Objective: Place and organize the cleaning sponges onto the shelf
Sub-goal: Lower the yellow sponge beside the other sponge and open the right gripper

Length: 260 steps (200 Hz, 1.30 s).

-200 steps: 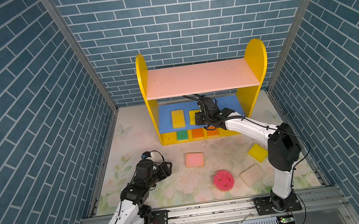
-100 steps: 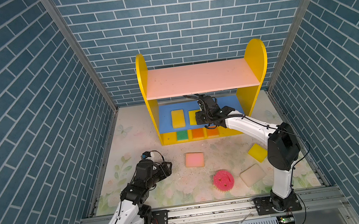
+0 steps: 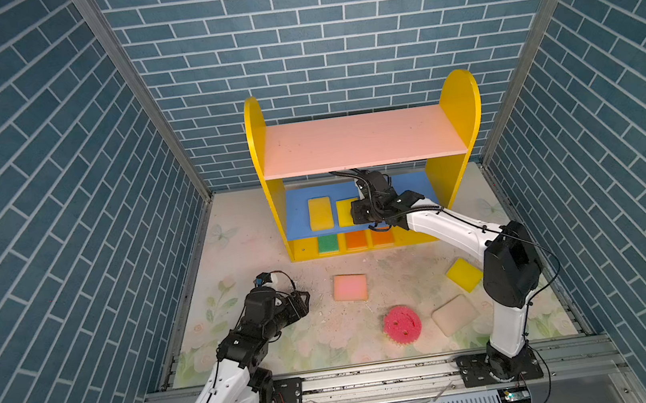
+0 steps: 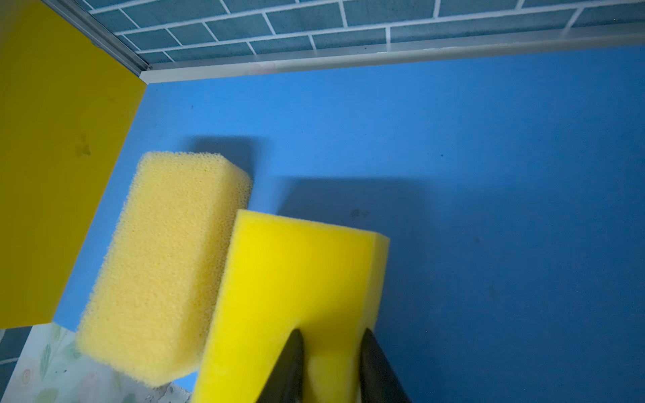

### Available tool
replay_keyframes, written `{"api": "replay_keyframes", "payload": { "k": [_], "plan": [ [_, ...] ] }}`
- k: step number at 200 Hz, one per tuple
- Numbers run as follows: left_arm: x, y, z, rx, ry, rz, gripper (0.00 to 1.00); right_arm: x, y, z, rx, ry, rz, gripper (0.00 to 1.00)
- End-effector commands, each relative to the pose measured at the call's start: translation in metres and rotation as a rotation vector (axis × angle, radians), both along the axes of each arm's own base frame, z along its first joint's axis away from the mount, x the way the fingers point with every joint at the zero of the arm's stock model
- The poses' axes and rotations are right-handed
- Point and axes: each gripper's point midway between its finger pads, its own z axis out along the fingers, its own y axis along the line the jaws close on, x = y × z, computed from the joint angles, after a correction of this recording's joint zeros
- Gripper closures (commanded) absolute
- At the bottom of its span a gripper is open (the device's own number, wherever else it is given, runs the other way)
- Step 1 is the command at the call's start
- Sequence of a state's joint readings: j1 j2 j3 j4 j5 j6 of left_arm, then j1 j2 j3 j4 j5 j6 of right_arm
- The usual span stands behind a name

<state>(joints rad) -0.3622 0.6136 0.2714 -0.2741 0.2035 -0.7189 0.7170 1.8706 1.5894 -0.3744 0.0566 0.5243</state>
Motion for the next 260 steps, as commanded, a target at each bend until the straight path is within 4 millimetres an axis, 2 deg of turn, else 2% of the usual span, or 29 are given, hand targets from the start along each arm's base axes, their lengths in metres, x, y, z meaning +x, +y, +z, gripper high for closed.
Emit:
{"api": "replay_keyframes", "payload": {
  "k": [1,28,46,118,226,260],
  "plan": [
    [0.003,-0.002,0.008,-0.013,-0.017,-0.003,0.22,-0.004,-0.004,0.026,0.064,-0.040,-0.010,0.68],
    [0.003,-0.003,0.009,-0.017,-0.019,-0.005,0.22,-0.004,-0.007,0.026,0.063,-0.048,-0.025,0.65],
    [0.003,-0.003,0.009,-0.018,-0.019,-0.008,0.22,-0.004,-0.006,0.025,0.064,-0.042,-0.023,0.72],
    [0.001,-0.002,0.011,-0.013,-0.019,-0.009,0.22,0.004,-0.008,0.014,0.052,-0.022,-0.061,0.88],
    [0.002,-0.001,0.010,-0.009,-0.019,-0.003,0.22,0.022,-0.021,0.011,0.040,-0.037,-0.093,0.88],
    [0.002,-0.001,0.009,-0.006,-0.015,-0.001,0.22,0.025,-0.020,0.015,0.057,-0.039,-0.095,0.74]
  ]
}}
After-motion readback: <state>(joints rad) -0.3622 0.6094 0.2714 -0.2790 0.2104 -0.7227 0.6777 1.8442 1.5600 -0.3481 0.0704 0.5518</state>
